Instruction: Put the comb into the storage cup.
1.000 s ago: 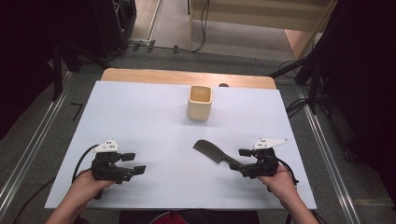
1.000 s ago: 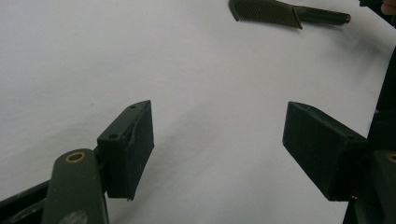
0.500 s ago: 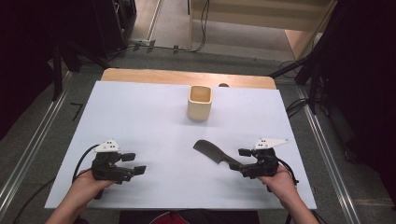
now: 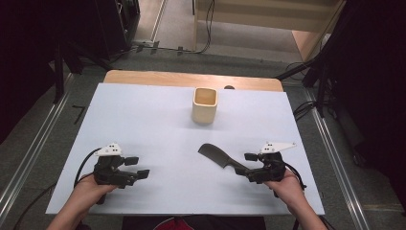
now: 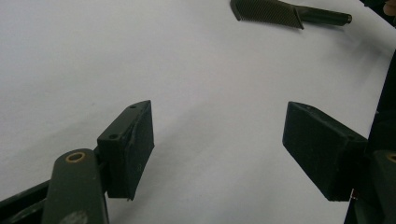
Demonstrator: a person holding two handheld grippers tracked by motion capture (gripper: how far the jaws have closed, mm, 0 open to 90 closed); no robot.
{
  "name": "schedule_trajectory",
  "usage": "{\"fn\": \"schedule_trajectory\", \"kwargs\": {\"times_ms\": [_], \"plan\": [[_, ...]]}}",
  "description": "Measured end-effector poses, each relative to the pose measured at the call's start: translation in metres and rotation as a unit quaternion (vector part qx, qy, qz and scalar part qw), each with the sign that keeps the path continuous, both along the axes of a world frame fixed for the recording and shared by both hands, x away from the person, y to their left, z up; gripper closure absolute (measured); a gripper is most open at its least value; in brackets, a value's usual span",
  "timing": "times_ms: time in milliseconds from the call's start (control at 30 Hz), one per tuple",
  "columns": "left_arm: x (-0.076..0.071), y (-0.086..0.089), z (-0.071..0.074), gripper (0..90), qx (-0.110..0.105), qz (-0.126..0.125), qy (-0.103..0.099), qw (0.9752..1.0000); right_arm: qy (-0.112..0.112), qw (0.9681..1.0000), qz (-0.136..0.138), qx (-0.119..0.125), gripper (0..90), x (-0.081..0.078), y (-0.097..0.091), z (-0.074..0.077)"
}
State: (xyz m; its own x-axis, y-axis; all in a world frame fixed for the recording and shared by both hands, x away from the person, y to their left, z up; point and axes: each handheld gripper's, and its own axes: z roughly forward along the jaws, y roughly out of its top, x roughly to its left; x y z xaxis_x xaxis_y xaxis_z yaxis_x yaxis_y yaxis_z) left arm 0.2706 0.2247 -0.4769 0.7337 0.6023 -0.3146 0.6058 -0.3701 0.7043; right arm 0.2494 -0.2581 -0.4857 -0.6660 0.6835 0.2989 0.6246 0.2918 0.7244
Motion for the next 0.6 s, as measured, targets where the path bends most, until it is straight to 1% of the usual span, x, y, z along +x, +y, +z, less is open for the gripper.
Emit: {"fn": "schedule_trajectory", "kwargs": {"times_ms": [567,600], "plan": [[0.0001,0.0,0.0,26.3,-0.001,0.001,0.0,1.0,-0.004,1.0,-0.005,0.004,22.4,0.0,-0.0028,0.0017],[0.0001,0.0001,0.0,26.2,-0.001,0.001,0.0,1.0,-0.007,0.9999,-0.007,0.005,22.4,0.0004,-0.0038,0.0019]]}}
